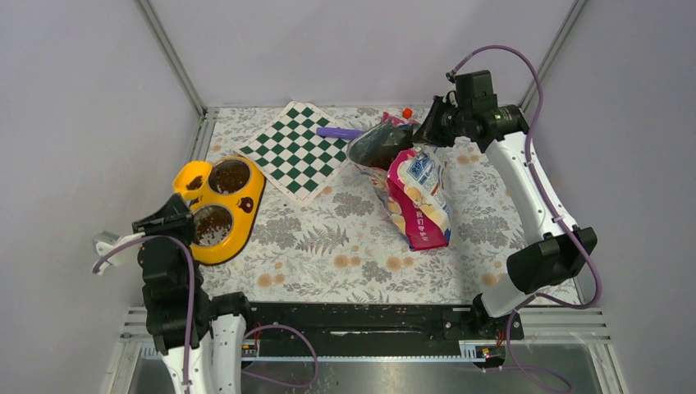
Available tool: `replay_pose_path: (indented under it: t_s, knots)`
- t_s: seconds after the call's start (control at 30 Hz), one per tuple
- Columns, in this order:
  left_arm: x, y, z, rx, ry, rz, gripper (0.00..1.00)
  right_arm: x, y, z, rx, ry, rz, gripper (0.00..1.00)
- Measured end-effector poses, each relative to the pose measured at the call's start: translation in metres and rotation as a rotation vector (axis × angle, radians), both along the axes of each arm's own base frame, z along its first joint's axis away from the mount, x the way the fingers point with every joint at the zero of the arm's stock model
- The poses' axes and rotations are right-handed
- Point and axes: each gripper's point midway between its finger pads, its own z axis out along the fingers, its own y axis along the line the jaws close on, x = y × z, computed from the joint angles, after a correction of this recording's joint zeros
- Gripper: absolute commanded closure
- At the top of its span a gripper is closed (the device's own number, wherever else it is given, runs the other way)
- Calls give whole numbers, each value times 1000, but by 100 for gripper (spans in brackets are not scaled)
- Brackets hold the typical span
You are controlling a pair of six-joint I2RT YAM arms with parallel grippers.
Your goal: Serve the pet food
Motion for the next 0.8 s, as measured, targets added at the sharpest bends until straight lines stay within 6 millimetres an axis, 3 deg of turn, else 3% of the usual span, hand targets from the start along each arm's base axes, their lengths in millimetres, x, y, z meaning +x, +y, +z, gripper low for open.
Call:
replay_pose_path:
  t_s: [0.17,0.33,0.8]
  knots:
    - [-30,19,-17,39,82,131,100,-1,-10,1,-1,-3,-20,100]
    - [-43,28,-30,72,155,189,100,-2,-14,0,0,-3,-29,100]
    - [-44,42,-66,127,341,243,100,-2,-14,0,2,-8,-28,100]
